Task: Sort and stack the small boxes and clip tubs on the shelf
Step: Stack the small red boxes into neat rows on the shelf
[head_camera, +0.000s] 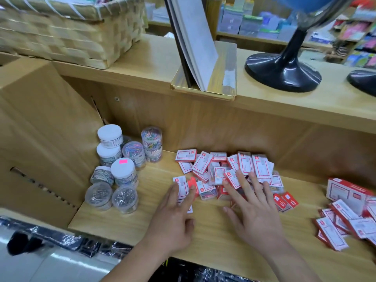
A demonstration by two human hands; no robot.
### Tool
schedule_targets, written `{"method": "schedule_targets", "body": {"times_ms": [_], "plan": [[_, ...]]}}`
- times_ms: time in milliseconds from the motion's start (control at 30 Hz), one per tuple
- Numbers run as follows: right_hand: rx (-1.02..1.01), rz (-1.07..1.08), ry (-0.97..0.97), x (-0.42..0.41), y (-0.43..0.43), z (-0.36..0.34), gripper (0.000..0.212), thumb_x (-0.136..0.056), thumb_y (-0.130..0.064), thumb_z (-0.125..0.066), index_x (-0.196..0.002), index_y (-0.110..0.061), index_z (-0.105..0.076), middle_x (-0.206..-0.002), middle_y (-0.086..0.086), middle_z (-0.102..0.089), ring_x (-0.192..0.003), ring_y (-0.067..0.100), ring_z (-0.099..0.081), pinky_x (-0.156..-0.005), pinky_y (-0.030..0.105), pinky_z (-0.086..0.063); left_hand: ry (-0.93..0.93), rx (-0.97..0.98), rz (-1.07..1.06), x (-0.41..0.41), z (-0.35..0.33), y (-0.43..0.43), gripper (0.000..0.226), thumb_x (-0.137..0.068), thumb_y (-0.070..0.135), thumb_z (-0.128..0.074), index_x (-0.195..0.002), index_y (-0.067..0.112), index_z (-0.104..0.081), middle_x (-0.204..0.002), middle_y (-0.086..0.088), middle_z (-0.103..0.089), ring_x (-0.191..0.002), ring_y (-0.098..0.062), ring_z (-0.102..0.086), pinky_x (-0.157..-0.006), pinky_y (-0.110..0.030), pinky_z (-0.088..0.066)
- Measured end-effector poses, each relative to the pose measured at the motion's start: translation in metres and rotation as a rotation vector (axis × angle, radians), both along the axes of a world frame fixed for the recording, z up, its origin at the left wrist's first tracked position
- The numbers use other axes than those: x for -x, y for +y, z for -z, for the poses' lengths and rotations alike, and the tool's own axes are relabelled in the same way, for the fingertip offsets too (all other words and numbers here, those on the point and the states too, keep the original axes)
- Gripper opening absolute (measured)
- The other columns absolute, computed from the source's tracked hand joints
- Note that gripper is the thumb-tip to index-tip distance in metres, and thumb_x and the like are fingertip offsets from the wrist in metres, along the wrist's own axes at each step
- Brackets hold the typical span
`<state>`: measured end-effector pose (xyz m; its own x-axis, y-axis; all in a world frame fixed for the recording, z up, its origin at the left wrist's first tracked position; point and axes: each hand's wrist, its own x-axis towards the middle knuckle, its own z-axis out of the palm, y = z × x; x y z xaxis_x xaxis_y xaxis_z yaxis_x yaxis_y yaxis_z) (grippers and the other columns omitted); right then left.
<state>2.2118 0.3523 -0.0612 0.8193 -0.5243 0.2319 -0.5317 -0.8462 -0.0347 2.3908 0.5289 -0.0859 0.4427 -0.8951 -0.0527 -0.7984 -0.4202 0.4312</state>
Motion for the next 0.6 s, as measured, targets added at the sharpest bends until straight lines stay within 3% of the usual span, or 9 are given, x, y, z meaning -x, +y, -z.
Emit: {"method": "schedule_targets", "body": {"times_ms": [100, 167, 267, 333, 433, 600], "plan": [[-0.008, 0.011, -0.011, 0.013, -0.008, -0.002, 0.060, -0.092, -0.062, -0.046, -0.148, -0.042, -0.042, -0.165, -0.004, -0.024, -0.153, 0.028, -0.017, -0.119, 0.057, -0.023, 0.039, -0.055, -0.014, 0.019, -0.006, -0.002, 0.092, -0.091, 0.055, -0.048, -0.154, 0.043, 0.018, -0.167, -0.019, 0.007, -0.157, -0.032, 0.000, -0.124, -0.027, -0.003], [-0.031, 0.044, -0.026, 0.018, -0.011, -0.004, 0.058, -0.090, -0.064, -0.046, -0.145, -0.043, -0.047, -0.163, -0.005, -0.028, -0.153, 0.030, -0.018, -0.119, 0.058, -0.022, 0.060, -0.054, 0.006, 0.031, -0.007, -0.001, 0.089, -0.090, 0.062, -0.046, -0.155, 0.046, 0.013, -0.168, -0.016, 0.007, -0.157, -0.030, -0.002, -0.124, -0.028, -0.008], [-0.073, 0.068, -0.085, 0.022, -0.010, -0.006, 0.056, -0.089, -0.065, -0.046, -0.138, -0.041, -0.056, -0.159, -0.003, -0.036, -0.151, 0.033, -0.022, -0.119, 0.059, -0.019, 0.079, 0.023, -0.045, 0.039, -0.011, -0.003, 0.079, -0.084, 0.069, -0.047, -0.156, 0.045, -0.025, -0.163, -0.017, -0.025, -0.149, -0.033, -0.030, -0.120, -0.034, -0.029], [-0.087, 0.051, -0.154, 0.019, -0.012, -0.009, 0.049, -0.088, -0.062, -0.052, -0.128, -0.036, -0.064, -0.152, 0.000, -0.046, -0.147, 0.032, -0.031, -0.117, 0.060, -0.022, 0.004, 0.148, -0.087, 0.035, -0.013, -0.015, 0.069, -0.082, 0.065, -0.055, -0.144, 0.034, -0.051, -0.149, -0.013, -0.046, -0.135, -0.033, -0.047, -0.111, -0.041, -0.043], [-0.087, 0.018, -0.173, 0.006, -0.024, -0.014, 0.037, -0.084, -0.054, -0.065, -0.113, -0.032, -0.070, -0.140, 0.001, -0.057, -0.139, 0.030, -0.043, -0.112, 0.059, -0.031, -0.053, 0.252, -0.011, 0.029, -0.022, -0.043, 0.063, -0.077, 0.052, -0.064, -0.135, 0.028, -0.057, -0.132, 0.001, -0.054, -0.122, -0.025, -0.052, -0.105, -0.039, -0.044], [-0.113, -0.045, -0.161, -0.014, -0.040, -0.021, 0.033, -0.075, -0.046, -0.075, -0.103, -0.030, -0.068, -0.125, -0.003, -0.060, -0.132, 0.027, -0.047, -0.110, 0.057, -0.036, -0.051, 0.092, 0.011, 0.029, -0.022, -0.071, 0.064, -0.069, 0.054, -0.066, -0.128, 0.032, -0.054, -0.123, 0.008, -0.053, -0.114, -0.020, -0.052, -0.098, -0.033, -0.044]]}}
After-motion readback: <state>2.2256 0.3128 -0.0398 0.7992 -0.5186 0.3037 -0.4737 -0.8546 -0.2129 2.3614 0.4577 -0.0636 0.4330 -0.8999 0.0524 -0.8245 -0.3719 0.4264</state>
